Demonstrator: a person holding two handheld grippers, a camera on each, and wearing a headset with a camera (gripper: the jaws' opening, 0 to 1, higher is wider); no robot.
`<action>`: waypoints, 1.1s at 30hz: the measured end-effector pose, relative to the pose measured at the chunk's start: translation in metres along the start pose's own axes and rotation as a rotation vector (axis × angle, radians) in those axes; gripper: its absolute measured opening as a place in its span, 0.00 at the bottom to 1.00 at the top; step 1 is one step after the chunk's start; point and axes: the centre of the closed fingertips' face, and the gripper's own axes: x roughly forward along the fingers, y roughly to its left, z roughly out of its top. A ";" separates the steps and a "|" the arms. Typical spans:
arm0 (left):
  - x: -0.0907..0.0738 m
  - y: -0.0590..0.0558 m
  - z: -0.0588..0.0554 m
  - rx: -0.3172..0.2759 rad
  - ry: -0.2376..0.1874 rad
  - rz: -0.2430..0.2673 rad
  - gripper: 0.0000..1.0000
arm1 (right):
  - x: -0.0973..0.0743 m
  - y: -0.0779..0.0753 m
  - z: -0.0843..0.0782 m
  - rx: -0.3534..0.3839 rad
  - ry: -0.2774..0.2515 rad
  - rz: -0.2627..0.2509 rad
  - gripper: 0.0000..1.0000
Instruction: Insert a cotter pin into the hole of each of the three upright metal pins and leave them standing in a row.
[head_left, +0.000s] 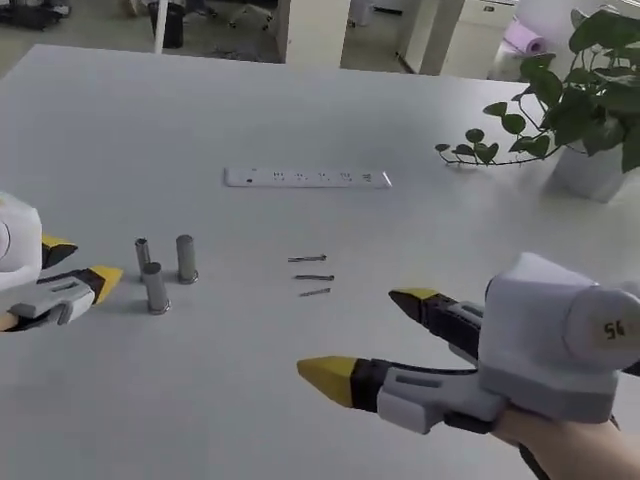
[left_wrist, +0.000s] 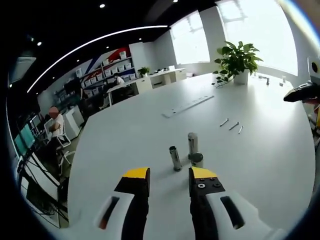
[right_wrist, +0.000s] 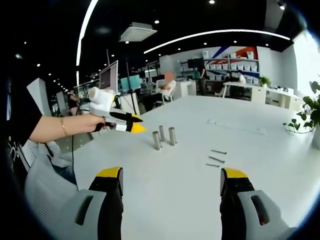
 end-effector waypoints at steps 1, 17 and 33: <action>0.005 0.001 -0.001 -0.004 -0.002 -0.008 0.29 | 0.002 0.000 -0.001 0.001 0.003 0.000 0.77; 0.061 -0.004 -0.008 -0.037 -0.056 -0.162 0.25 | 0.014 -0.005 -0.021 0.081 0.043 -0.008 0.75; 0.075 -0.012 -0.004 -0.017 -0.093 -0.264 0.15 | 0.018 -0.011 -0.025 0.093 0.065 -0.027 0.72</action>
